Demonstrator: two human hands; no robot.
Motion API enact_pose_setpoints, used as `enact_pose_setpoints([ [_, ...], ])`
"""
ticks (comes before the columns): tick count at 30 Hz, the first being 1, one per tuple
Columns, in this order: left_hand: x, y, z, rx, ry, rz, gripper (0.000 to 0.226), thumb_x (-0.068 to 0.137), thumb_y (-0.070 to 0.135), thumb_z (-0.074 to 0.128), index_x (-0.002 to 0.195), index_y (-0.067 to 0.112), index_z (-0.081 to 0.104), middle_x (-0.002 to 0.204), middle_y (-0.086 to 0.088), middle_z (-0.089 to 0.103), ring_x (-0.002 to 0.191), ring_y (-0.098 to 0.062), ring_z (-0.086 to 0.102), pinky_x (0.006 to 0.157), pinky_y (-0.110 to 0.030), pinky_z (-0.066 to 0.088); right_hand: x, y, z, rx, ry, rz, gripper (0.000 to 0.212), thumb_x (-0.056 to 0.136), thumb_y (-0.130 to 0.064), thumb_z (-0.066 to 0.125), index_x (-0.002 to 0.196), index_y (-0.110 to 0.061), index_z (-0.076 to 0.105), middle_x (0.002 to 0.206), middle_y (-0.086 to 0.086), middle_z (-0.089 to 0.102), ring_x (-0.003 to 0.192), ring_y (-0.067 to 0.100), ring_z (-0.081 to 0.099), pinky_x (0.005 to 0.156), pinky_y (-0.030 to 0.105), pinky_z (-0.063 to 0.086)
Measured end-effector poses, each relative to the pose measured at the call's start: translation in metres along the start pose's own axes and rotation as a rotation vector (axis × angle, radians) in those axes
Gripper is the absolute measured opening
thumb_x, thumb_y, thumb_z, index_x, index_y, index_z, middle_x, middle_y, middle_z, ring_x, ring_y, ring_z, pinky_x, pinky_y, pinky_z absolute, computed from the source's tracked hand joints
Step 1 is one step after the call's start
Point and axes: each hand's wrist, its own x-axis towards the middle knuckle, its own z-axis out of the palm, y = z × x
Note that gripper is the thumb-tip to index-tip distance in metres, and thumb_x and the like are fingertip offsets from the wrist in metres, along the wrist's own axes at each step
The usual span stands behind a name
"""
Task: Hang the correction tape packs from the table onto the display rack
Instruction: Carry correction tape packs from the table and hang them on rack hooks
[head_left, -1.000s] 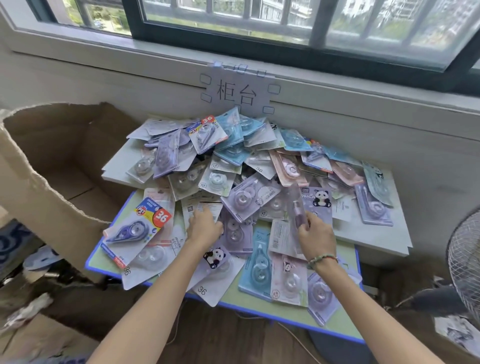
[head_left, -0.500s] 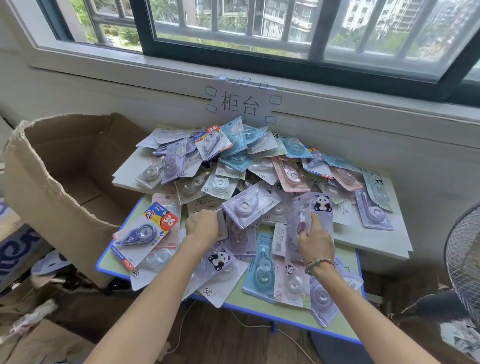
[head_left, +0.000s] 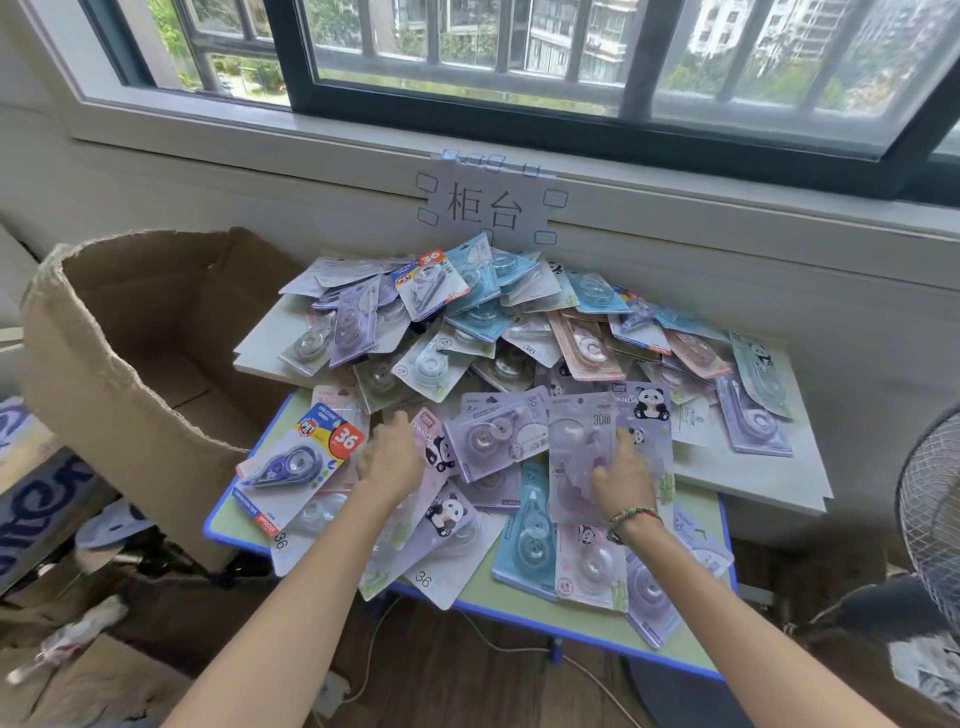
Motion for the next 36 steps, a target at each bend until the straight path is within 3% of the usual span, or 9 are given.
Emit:
enact_pose_setpoints([
  [2, -0.002, -0.008, 0.008, 0.007, -0.061, -0.019, 0.041, 0.1, 0.028, 0.041, 0.133, 0.004, 0.039, 0.132, -0.023, 0.047, 0.12, -0.035, 0.047, 0.095, -0.04, 0.039, 0.003, 0.002, 0.007, -0.013, -0.057, 0.007, 0.077, 0.088, -0.006, 0.053, 0.151, -0.01, 0.008, 0.127, 0.025, 0.047, 0.109, 0.036, 0.052, 0.085, 0.041, 0.046],
  [4, -0.003, -0.015, 0.018, -0.017, -0.158, -0.033, 0.066, 0.096, 0.042, 0.048, 0.144, 0.002, 0.028, 0.147, -0.026, 0.03, 0.136, -0.036, 0.032, 0.108, -0.043, 0.03, 0.006, 0.002, 0.014, -0.061, -0.1, 0.019, 0.093, 0.087, -0.019, 0.064, 0.151, -0.008, -0.002, 0.145, 0.027, 0.024, 0.132, 0.038, 0.034, 0.105, 0.042, 0.035],
  [7, -0.006, -0.02, 0.027, -0.016, -0.273, -0.009, 0.113, 0.081, 0.056, 0.066, 0.152, 0.001, -0.002, 0.158, -0.023, 0.002, 0.147, -0.037, 0.006, 0.117, -0.045, 0.013, 0.008, 0.002, 0.027, -0.172, -0.126, 0.038, 0.113, 0.079, -0.039, 0.073, 0.15, -0.006, -0.008, 0.149, 0.028, 0.015, 0.139, 0.038, 0.022, 0.114, 0.043, 0.023],
  [10, -0.007, -0.02, 0.033, 0.014, -0.305, -0.007, 0.127, 0.073, 0.056, 0.075, 0.151, 0.0, -0.009, 0.159, -0.022, -0.003, 0.147, -0.037, 0.004, 0.118, -0.044, 0.011, 0.006, -0.002, 0.032, -0.295, -0.095, 0.074, 0.123, 0.073, -0.052, 0.075, 0.15, -0.007, -0.009, 0.149, 0.025, 0.016, 0.139, 0.037, 0.022, 0.112, 0.042, 0.024],
  [18, -0.006, -0.02, 0.032, -0.022, -0.341, -0.079, 0.121, 0.072, 0.049, 0.079, 0.149, -0.006, 0.004, 0.151, -0.024, 0.019, 0.14, -0.038, 0.025, 0.112, -0.043, 0.031, 0.005, -0.012, 0.047, -0.461, -0.064, 0.112, 0.125, 0.074, -0.054, 0.073, 0.148, -0.004, -0.015, 0.152, 0.025, 0.013, 0.14, 0.036, 0.02, 0.109, 0.044, 0.029],
  [26, -0.009, -0.015, 0.018, -0.012, -0.258, -0.186, 0.108, 0.071, 0.054, 0.073, 0.144, -0.006, 0.022, 0.138, -0.019, 0.025, 0.129, -0.035, 0.031, 0.106, -0.047, 0.038, 0.002, -0.011, 0.034, -0.3, -0.027, 0.088, 0.125, 0.072, -0.047, 0.077, 0.149, -0.006, -0.013, 0.153, 0.02, 0.014, 0.135, 0.039, 0.029, 0.105, 0.048, 0.035],
  [36, -0.034, -0.003, -0.008, -0.026, -0.115, -0.321, 0.12, 0.075, 0.056, 0.074, 0.147, -0.006, 0.001, 0.147, -0.023, 0.022, 0.132, -0.039, 0.036, 0.097, -0.052, 0.042, -0.009, -0.009, 0.006, -0.234, -0.027, 0.008, 0.126, 0.073, -0.045, 0.078, 0.148, -0.006, -0.016, 0.156, 0.018, 0.006, 0.14, 0.04, 0.021, 0.11, 0.051, 0.031],
])
